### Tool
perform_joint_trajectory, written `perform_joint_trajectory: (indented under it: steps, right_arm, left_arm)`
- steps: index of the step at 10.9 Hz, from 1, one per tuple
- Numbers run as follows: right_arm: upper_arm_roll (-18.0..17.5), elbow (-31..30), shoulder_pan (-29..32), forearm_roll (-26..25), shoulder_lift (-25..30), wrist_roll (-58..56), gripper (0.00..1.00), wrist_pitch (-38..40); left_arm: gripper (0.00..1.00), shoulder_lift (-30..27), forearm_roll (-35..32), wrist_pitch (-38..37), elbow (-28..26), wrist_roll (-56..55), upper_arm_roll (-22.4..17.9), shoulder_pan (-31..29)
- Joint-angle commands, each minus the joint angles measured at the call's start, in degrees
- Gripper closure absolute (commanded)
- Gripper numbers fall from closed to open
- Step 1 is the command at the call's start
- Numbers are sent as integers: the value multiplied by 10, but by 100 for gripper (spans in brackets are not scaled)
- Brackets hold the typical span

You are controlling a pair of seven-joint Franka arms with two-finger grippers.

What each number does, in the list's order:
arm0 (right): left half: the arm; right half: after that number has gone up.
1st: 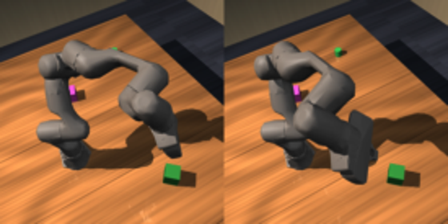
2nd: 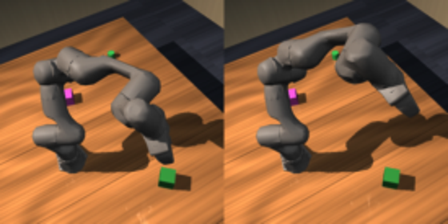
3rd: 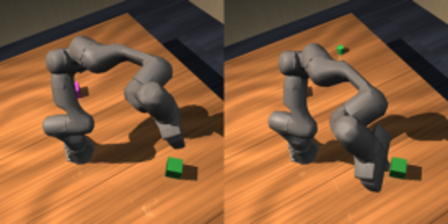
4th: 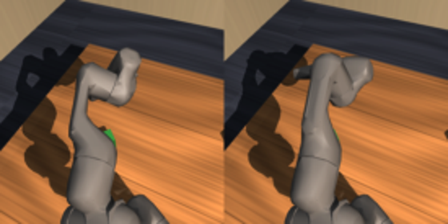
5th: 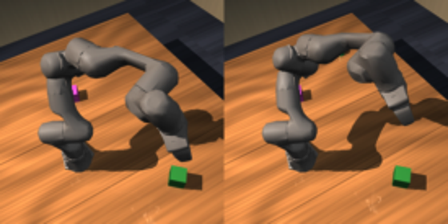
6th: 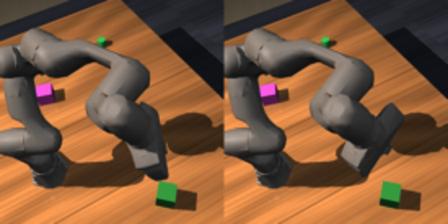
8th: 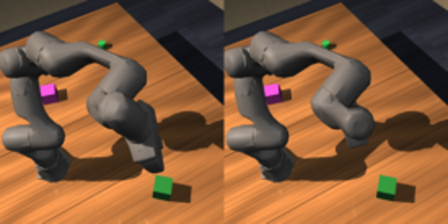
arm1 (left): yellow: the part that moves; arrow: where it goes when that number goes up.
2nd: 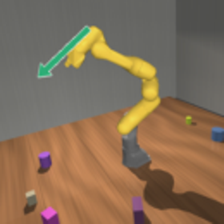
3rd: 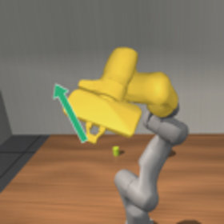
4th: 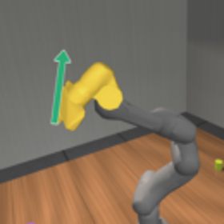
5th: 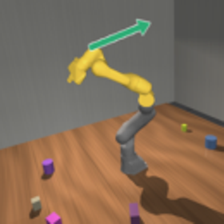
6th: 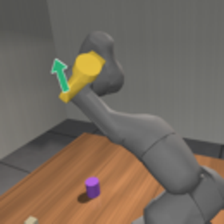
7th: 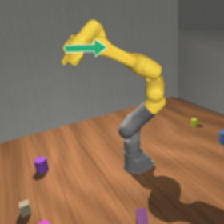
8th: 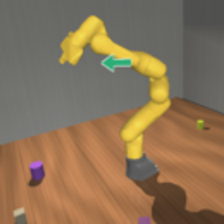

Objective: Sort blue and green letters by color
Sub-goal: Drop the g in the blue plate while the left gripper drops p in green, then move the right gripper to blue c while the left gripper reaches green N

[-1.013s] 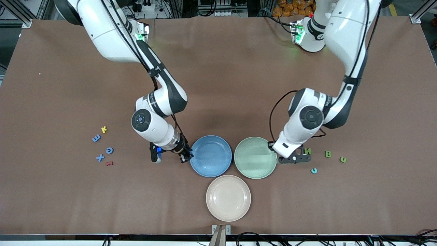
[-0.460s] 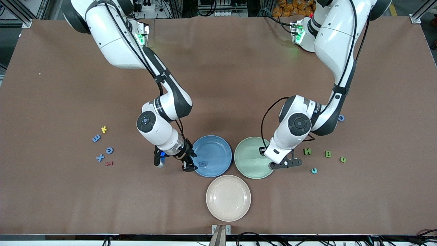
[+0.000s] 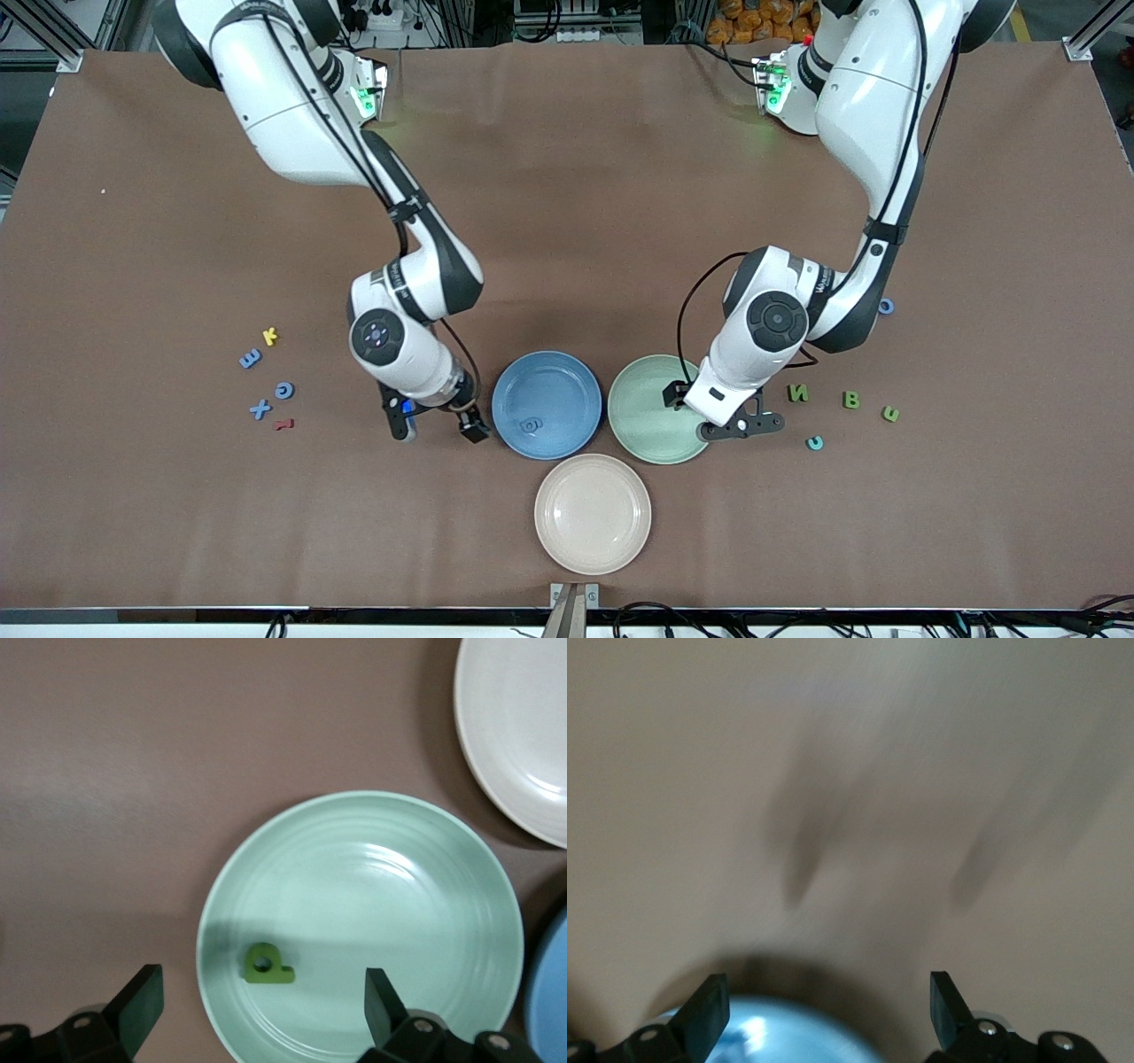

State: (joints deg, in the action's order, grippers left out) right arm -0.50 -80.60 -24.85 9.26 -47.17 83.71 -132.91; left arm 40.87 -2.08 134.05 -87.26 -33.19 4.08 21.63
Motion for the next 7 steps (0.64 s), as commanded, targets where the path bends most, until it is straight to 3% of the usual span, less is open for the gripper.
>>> perform_joint_trajectory:
  steps: [1,7]
  right_arm:
    - [-5,-25,45,-25,33,-123,0,82]
    - [0,-205,146,-57,139,-380,0,19]
  left_arm:
    - [0,-21,-53,-14,-22,0,-2,-33]
    - [0,-42,-65,-9,-99,173,22,-133]
